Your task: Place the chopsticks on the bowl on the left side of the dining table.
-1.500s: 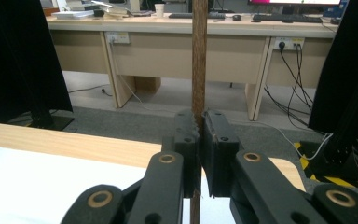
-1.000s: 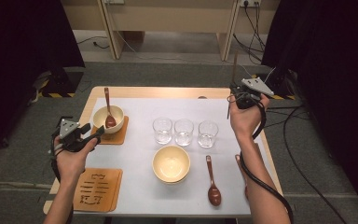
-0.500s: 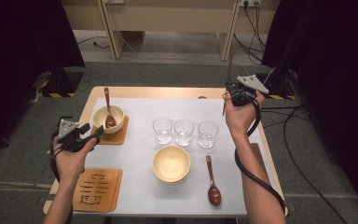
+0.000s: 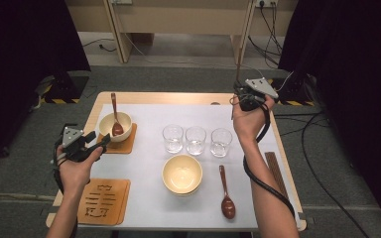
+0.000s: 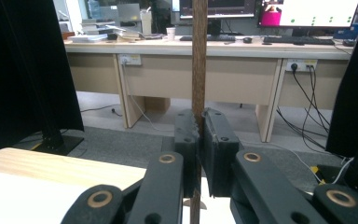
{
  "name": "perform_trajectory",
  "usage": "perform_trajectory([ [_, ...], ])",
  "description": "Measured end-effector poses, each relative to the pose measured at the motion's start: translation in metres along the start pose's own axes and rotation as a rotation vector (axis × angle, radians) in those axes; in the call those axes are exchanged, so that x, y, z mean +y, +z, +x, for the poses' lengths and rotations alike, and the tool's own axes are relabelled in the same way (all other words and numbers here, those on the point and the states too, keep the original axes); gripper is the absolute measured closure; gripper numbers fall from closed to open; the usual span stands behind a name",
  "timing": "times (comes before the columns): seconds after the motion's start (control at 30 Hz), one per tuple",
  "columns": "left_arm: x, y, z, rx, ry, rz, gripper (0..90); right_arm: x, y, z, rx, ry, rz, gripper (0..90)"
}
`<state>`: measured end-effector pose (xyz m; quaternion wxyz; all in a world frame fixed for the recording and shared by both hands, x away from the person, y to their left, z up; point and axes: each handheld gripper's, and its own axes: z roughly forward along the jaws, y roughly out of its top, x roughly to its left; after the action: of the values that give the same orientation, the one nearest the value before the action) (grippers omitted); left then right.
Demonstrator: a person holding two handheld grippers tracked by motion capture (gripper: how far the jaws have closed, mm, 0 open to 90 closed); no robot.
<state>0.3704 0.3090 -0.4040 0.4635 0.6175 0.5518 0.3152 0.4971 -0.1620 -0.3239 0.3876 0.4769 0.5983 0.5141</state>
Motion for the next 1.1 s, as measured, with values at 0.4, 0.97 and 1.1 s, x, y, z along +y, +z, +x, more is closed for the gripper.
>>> perform_trajectory([
  [0.4,0.001,-0.001,0.001,0.003,-0.003,-0.006,41.2,0.001,0.006,0.008,0.011,0.004,-0.01,85.2],
  [0.97,0.001,-0.001,0.001,0.002,-0.003,-0.007,41.3,0.003,0.014,0.023,0.034,-0.001,-0.026,85.1],
  [1.1,0.001,-0.001,0.001,0.001,-0.004,-0.007,41.3,0.004,0.015,0.026,0.04,-0.007,-0.027,85.1],
])
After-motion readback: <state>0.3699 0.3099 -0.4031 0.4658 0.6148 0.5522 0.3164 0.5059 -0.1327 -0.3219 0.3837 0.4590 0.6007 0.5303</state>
